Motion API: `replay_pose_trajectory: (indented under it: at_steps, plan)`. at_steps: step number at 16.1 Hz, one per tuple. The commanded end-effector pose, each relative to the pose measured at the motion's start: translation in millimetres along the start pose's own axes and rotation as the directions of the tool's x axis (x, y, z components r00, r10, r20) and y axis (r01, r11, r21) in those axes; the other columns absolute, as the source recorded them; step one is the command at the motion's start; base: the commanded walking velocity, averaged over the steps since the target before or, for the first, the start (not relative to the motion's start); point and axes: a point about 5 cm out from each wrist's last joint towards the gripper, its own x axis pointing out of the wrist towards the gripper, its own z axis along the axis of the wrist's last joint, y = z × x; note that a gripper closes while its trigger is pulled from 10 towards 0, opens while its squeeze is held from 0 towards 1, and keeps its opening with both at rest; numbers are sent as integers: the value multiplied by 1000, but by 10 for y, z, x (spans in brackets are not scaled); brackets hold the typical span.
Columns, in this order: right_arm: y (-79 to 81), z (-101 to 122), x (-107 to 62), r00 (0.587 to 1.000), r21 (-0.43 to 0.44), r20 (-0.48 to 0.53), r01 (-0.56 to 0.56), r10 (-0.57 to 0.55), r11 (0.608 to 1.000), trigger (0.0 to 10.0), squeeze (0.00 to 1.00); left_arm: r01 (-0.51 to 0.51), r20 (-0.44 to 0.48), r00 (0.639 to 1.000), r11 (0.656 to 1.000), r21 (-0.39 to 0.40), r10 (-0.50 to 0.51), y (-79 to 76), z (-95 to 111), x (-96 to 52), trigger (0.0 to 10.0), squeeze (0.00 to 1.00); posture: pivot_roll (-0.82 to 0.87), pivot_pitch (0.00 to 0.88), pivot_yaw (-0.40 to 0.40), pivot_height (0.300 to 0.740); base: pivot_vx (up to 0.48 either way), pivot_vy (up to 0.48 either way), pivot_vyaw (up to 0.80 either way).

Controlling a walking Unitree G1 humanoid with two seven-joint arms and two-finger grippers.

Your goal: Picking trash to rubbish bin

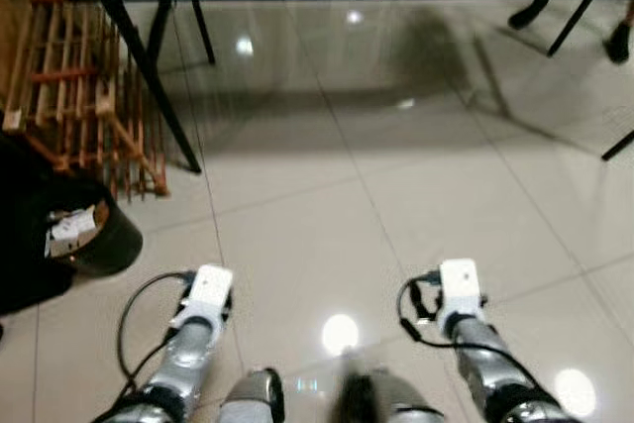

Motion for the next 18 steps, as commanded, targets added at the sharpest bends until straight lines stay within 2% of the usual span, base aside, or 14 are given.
replay_pose_trajectory:
  at_steps: [1,5,10,18]
  plan:
    - [-63,-128,-51,999,-7,-47,11,-11,1000,10000,0,4,-34,999,1000,-4,-5,-51,-86,-34,10000,0,7,241,22,740,0,-394,0]
    - [-57,-128,-51,999,-12,-47,3,-4,1000,10000,0,2,-36,999,1000,-6,-2,-59,-98,-42,10000,0,8,235,19,740,0,-364,0]
    - [-55,-134,-53,999,-7,-50,5,-5,1000,10000,0,22,-2,1000,997,-75,-22,-88,-50,-38,10000,0,7,232,21,740,0,0,0]
    - [-71,-175,-73,998,-3,-61,6,-6,1000,10000,0,27,-3,1000,997,-78,-27,-98,-57,-42,10000,0,7,233,18,740,33,0,0]
